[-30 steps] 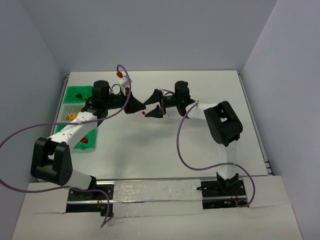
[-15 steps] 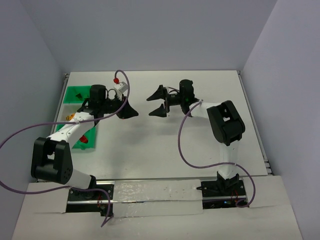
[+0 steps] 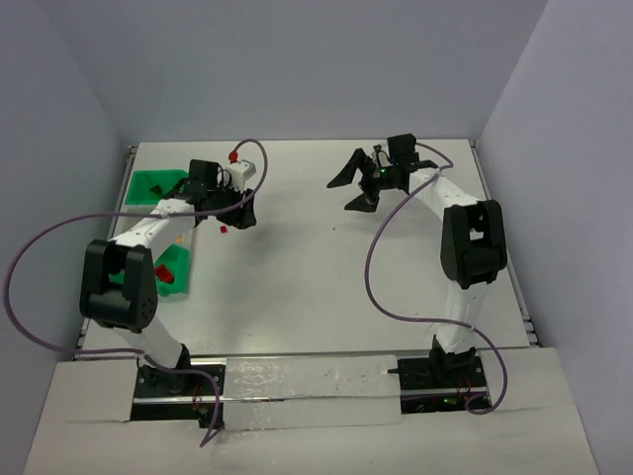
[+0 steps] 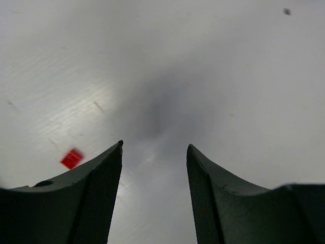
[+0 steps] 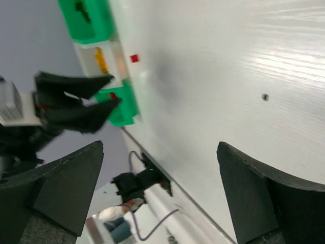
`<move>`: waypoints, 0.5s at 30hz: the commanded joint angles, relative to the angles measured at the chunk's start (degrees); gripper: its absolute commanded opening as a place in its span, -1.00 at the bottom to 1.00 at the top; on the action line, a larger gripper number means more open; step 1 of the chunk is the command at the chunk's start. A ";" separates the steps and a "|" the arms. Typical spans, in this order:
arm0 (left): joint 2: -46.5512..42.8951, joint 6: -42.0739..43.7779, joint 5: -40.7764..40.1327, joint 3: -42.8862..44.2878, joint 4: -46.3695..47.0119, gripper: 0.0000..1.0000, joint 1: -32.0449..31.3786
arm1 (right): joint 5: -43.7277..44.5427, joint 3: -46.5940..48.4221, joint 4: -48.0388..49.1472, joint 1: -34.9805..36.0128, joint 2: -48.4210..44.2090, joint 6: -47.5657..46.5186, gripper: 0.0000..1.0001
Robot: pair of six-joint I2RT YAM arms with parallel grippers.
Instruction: Sort the legos into containers by color
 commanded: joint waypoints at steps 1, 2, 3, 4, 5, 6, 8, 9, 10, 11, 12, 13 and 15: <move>4.41 -1.13 -9.62 4.75 -3.11 0.20 0.64 | 7.45 3.15 -11.56 -0.51 -4.30 -10.99 1.00; 5.44 -1.06 -9.89 5.45 -3.97 0.20 1.26 | 7.81 3.71 -12.74 -0.66 -4.46 -11.86 1.00; 6.11 -1.20 -10.46 5.94 -4.55 0.20 1.57 | 8.00 3.94 -13.51 -0.61 -4.64 -12.14 1.00; 6.96 -1.37 -11.30 6.38 -5.53 0.19 2.22 | 8.10 3.89 -13.61 -0.60 -4.89 -12.39 1.00; 7.42 -1.60 -11.77 7.05 -6.09 0.19 2.59 | 8.05 3.88 -13.68 -0.67 -4.99 -12.43 1.00; 8.18 -2.19 -12.59 7.96 -7.01 0.18 3.06 | 7.83 3.74 -13.70 -0.69 -5.01 -12.30 1.00; 9.10 -3.20 -13.69 8.83 -8.12 0.16 3.50 | 7.46 3.77 -13.68 -0.69 -4.95 -12.10 1.00; 9.39 -3.66 -14.13 9.03 -8.43 0.16 3.68 | 7.22 3.72 -13.64 -0.75 -4.86 -12.01 1.00; 9.51 -4.89 -14.82 9.02 -8.55 0.15 3.93 | 6.78 3.70 -13.51 -0.78 -4.73 -11.88 1.00; 9.54 -5.61 -15.55 8.90 -8.49 0.15 4.07 | 6.45 3.70 -13.44 -0.78 -4.62 -11.77 1.00; 9.50 -6.18 -16.16 8.77 -8.32 0.15 4.20 | 6.27 3.66 -13.40 -0.78 -4.57 -11.64 1.00; 9.50 -7.02 -16.69 8.72 -8.32 0.15 4.34 | 5.88 3.57 -13.31 -0.73 -4.49 -11.55 1.00; 10.28 -8.08 -17.92 9.12 -8.71 0.15 4.51 | 5.05 3.39 -12.96 -0.78 -4.31 -11.16 1.00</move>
